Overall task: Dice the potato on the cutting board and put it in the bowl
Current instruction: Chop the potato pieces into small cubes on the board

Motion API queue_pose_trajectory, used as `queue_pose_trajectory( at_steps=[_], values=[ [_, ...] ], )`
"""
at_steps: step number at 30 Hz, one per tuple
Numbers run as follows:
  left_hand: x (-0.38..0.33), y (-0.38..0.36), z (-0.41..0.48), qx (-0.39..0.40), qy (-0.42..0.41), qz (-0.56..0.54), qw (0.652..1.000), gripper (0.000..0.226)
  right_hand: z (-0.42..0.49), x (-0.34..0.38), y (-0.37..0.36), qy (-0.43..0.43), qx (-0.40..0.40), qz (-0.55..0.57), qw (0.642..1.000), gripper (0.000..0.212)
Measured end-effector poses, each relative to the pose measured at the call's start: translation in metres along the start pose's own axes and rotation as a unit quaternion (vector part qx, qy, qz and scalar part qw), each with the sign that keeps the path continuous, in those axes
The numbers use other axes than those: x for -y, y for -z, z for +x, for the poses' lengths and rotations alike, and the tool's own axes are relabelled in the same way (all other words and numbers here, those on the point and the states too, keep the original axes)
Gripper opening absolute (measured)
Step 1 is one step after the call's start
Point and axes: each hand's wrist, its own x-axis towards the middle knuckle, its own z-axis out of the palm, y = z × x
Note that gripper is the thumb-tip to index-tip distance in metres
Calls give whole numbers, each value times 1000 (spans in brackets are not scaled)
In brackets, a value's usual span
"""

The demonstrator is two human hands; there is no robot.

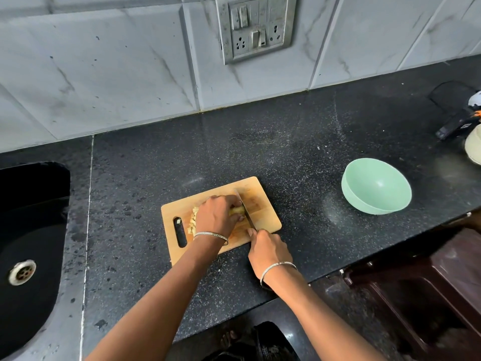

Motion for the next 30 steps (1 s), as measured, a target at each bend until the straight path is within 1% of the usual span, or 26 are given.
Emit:
queue_pose_trajectory(
  at_steps=[4,8,10,12,16,20,23,25,27,30],
  values=[
    [1,4,3,12,-22,1,1000,33,-7,-5,0,-8,11,-10,1000,49],
    [-3,11,10,51,-93,36,994,49,-9,-5,2,-9,10,-6,1000,47],
    [-3,15,16,86,-141,85,983,47,-10,-4,3,-9,10,-9,1000,46],
    [-4,20,23,125,-169,124,970,41,-11,-4,4,-10,14,-7,1000,45],
    [-7,27,30,165,-172,140,961,39,-13,-6,7,-9,31,-2,999,44],
    [-8,24,33,163,-172,135,962,41,-29,-26,10,-2,60,0,998,47],
    [-4,22,32,157,-177,114,965,34,-36,-48,30,1,108,-15,994,49],
    [0,23,31,159,-176,85,968,27,-31,-61,50,2,125,-35,992,53],
    [4,22,30,159,-179,52,970,27,-24,-69,66,-2,122,-30,992,55],
    [9,21,26,141,-176,25,974,35,-15,-63,68,6,88,-6,996,55]
  ],
)
